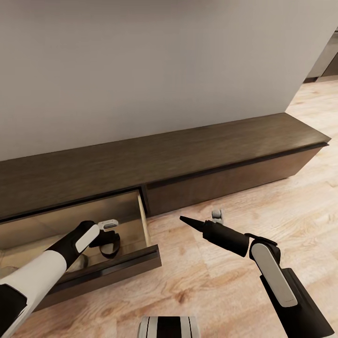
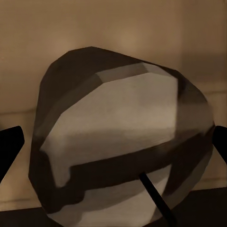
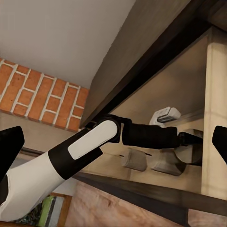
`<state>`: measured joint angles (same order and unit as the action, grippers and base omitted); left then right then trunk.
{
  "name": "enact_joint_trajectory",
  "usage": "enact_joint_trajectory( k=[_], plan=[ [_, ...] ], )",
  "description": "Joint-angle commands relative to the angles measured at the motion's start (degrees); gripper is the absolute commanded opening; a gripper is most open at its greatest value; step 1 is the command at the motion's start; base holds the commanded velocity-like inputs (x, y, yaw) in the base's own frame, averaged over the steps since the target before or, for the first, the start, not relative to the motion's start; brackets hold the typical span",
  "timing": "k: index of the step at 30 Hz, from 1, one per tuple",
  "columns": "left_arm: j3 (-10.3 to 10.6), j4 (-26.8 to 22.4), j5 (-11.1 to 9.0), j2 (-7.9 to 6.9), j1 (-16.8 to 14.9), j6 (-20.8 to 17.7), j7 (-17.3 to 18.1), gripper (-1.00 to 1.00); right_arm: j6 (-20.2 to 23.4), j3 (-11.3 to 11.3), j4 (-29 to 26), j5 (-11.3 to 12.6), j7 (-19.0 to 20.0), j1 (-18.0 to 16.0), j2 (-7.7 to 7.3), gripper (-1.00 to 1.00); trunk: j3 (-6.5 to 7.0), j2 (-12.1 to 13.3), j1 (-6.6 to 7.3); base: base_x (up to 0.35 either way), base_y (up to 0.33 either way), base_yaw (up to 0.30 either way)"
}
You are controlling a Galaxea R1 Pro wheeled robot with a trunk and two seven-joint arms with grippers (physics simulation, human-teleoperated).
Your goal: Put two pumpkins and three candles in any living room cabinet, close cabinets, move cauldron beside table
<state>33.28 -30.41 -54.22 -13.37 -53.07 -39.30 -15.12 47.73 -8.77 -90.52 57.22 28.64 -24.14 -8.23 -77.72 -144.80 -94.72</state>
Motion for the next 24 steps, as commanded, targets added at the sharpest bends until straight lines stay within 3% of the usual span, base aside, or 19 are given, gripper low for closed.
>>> enact_joint_trajectory(
  k=[1,24],
  plan=[
    [0.5,-0.1,-0.2,-0.09,0.0,-0.2,-0.5,1.0,0.2,0.0,0.0,0.0,0.1,0.0,-0.03,1.0,0.17,0.0,0.03,0.0,0.0,0.0],
    [0.2,0.0,-0.2,-0.08,-0.1,-0.6,-0.5,1.0,0.2,0.0,0.0,0.0,0.1,0.0,-0.03,1.0,5.27,0.3,0.62,0.0,0.0,0.0]
  ],
)
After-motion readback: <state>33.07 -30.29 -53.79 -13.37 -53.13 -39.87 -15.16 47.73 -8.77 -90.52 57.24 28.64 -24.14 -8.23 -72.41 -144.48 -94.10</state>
